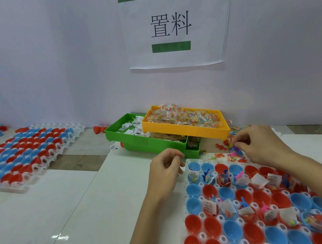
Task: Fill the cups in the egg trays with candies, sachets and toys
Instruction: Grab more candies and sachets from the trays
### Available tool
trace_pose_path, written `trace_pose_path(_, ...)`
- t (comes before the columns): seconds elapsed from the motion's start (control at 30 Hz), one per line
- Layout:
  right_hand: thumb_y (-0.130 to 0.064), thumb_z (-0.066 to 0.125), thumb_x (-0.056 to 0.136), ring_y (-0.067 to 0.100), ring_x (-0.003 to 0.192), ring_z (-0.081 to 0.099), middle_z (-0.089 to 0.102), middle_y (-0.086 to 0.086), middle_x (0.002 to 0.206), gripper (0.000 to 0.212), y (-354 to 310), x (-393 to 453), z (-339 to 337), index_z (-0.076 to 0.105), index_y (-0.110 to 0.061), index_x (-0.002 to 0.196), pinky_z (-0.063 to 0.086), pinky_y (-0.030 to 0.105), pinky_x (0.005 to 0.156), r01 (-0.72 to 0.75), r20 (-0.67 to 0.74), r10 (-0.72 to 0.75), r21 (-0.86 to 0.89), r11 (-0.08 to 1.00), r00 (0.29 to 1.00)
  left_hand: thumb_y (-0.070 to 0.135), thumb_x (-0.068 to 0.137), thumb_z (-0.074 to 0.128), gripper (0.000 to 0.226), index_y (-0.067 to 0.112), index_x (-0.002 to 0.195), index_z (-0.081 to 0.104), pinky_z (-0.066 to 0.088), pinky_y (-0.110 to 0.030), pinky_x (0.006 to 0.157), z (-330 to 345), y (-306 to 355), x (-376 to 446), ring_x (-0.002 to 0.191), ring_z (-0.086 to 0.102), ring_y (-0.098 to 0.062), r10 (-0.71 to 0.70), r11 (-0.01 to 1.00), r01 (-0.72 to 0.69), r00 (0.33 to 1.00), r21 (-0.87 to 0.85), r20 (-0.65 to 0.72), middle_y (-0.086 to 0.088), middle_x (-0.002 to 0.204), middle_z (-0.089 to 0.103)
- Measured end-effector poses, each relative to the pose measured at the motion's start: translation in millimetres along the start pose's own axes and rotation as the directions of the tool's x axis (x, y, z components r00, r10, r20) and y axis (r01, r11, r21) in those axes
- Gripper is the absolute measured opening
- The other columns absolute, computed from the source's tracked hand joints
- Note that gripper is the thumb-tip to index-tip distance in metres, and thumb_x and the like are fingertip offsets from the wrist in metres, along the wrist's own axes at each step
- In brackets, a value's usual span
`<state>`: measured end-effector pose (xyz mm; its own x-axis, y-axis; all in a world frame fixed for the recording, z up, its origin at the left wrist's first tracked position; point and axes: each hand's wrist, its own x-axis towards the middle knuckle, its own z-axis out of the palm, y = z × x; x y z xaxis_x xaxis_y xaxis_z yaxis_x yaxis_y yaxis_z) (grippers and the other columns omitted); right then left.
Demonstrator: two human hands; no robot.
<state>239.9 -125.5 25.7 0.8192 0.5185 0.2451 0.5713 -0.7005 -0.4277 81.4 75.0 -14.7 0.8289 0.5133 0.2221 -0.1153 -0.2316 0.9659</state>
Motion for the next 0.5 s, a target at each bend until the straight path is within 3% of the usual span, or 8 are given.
trace_pose_path(0.17,-0.011,0.072,0.089,-0.003,0.074,0.061,0.074,-0.010,0.090,0.011,-21.5,-10.0,-9.6,0.080,-0.019,0.092,0.040,0.004,0.065,0.070,0.016,-0.072,0.097,0.993,0.997,0.001,0.094,0.054,0.020,0.005,0.088,0.072,0.043,-0.016,0.056,-0.8,15.1,4.4,0.061,0.056,-0.002,0.043,0.998,-0.048,0.994,0.043,0.103,-0.002,0.071,0.067)
trace_pose_path(0.27,-0.012,0.075,0.087,-0.005,0.074,0.068,0.073,-0.018,0.074,0.015,-44.1,-17.3,-9.8,0.080,-0.027,0.085,0.049,0.005,0.062,0.115,0.043,-0.135,0.313,0.943,0.990,0.011,0.094,0.063,0.011,0.008,0.095,0.074,0.043,-0.013,0.058,1.9,24.2,7.4,0.064,0.059,0.000,0.063,0.996,-0.074,0.979,0.048,0.194,0.000,0.076,0.070)
trace_pose_path(0.33,-0.012,0.076,0.086,-0.003,0.075,0.070,0.074,-0.019,0.075,0.018,-60.1,-19.6,-7.1,0.079,-0.029,0.083,0.052,0.008,0.065,0.136,0.052,-0.178,0.450,0.883,0.983,0.017,0.091,0.069,0.012,0.010,0.100,0.073,0.045,-0.012,0.058,4.2,27.9,8.3,0.067,0.063,-0.002,0.061,0.996,-0.076,0.968,0.049,0.244,-0.002,0.082,0.074)
trace_pose_path(0.5,-0.009,0.077,0.084,-0.001,0.076,0.071,0.075,-0.019,0.077,0.021,-81.5,-19.8,-0.4,0.078,-0.029,0.080,0.053,0.009,0.069,0.144,0.017,-0.191,0.588,0.796,0.982,0.008,0.087,0.074,0.012,0.008,0.098,0.068,0.050,-0.023,0.058,-2.9,25.2,10.7,0.067,0.069,-0.014,0.036,0.998,-0.027,0.985,-0.055,0.167,-0.003,0.076,0.074)
